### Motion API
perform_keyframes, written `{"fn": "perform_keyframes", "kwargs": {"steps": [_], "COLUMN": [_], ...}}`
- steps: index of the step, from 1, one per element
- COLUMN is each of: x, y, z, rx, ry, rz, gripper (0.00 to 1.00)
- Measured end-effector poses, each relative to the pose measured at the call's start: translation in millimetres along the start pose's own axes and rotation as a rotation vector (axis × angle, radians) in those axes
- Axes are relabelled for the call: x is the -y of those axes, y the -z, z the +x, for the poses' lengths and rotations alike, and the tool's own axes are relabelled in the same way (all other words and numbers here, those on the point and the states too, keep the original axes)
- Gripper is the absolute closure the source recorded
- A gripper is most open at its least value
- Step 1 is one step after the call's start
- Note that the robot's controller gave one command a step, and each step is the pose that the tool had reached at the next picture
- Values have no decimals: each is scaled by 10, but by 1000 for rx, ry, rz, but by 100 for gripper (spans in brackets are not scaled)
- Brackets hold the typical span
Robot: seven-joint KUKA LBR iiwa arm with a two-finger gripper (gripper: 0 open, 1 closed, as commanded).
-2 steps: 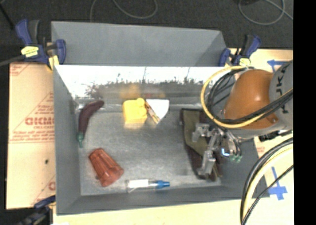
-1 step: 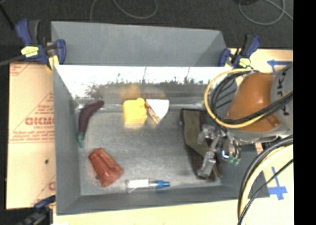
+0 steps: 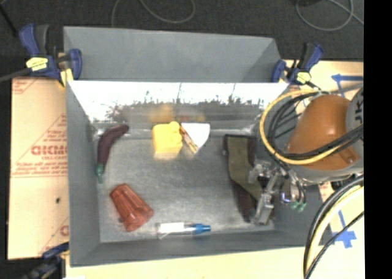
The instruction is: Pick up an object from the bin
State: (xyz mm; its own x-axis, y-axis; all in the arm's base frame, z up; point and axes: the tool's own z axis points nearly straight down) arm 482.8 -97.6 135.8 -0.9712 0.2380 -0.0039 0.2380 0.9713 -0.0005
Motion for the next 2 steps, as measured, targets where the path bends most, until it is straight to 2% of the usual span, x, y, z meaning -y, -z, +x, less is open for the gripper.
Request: {"fn": "perform_keyframes", "kwargs": {"steps": [1, 2], "x": [10, 113], "y": [-390, -641], "z": [-115, -87], "rx": [1, 8], "ry": [-215, -293], "rz": [-1, 1], "gripper": [0, 100]}}
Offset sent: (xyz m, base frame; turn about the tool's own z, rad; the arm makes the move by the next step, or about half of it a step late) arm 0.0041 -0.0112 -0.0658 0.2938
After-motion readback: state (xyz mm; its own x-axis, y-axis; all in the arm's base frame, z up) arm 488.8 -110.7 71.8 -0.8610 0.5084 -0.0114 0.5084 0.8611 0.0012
